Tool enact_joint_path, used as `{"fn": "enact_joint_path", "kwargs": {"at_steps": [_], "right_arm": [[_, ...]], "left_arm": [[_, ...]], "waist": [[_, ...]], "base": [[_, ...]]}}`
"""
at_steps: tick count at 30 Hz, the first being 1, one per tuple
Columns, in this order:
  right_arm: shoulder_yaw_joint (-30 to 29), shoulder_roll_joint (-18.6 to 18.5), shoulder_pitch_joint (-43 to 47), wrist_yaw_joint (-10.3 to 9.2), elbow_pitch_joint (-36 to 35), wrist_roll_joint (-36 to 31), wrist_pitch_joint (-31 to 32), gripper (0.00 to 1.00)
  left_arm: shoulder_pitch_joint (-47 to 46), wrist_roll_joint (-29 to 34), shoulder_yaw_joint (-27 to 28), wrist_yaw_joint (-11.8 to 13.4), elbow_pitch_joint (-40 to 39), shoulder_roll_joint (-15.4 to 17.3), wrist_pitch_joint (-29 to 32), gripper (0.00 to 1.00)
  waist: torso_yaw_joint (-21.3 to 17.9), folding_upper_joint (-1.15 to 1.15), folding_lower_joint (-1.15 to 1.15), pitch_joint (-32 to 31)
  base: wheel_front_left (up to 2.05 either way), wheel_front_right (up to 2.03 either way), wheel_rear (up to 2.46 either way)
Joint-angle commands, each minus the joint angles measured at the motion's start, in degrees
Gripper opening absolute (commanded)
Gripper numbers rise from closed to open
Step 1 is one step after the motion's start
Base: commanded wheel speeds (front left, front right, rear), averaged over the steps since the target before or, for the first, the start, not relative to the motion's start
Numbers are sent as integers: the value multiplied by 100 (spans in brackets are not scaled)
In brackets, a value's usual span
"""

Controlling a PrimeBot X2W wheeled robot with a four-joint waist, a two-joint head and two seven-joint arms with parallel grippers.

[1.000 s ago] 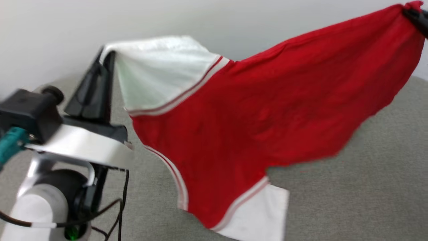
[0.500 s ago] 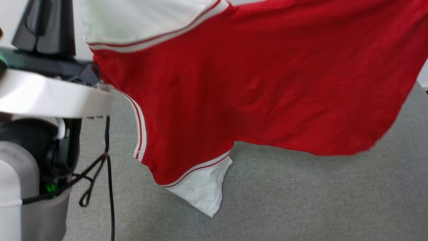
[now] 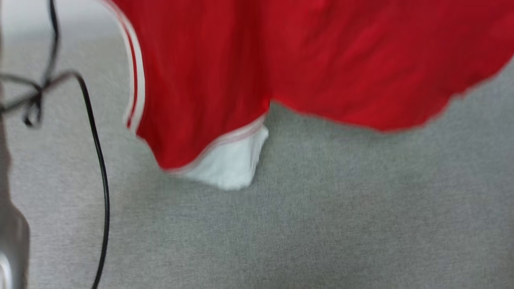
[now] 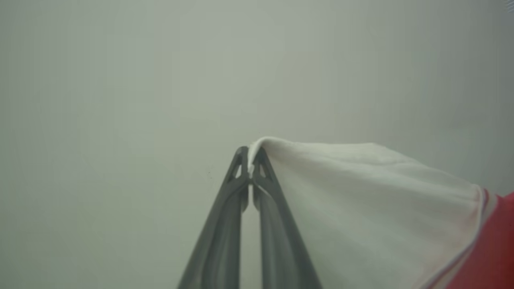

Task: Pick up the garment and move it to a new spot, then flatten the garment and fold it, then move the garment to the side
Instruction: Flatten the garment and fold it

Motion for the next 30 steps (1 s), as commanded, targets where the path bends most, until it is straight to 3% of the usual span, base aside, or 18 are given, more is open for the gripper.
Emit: {"fn": "enact_joint_path", "kwargs": {"at_steps": [1,5,9,19,25,30], "right_arm": [[-31,37,-154,-6,50,-51,-56,0],[-3,105,-950,-6,471,-191,-380,0],[212,171,-1691,-7,965,-319,-629,0],[799,690,-3300,-7,2356,-490,-1516,0],[1250,971,-3784,-7,3065,-380,-2133,0],[1745,1090,-3555,-7,3372,-113,-2506,0]], "left_arm": [[-203,47,-42,-49,117,30,14,0],[-1568,289,-238,-345,1050,72,-133,0],[-2620,531,-356,-419,1860,-23,-404,0],[-4411,1016,-605,-247,3857,-362,-1422,0],[-4917,1037,-575,-10,4980,-541,-2177,0],[-4464,857,-609,-38,5485,-689,-2633,0]], "waist": [[-59,0,-1,538],[-66,0,-1,1233],[-41,0,-1,1687],[44,0,-1,2349],[183,0,-1,2573],[303,0,-1,2601]], "base": [[0,0,0],[0,0,0],[0,0,0],[0,0,0],[0,0,0],[0,0,0]]}}
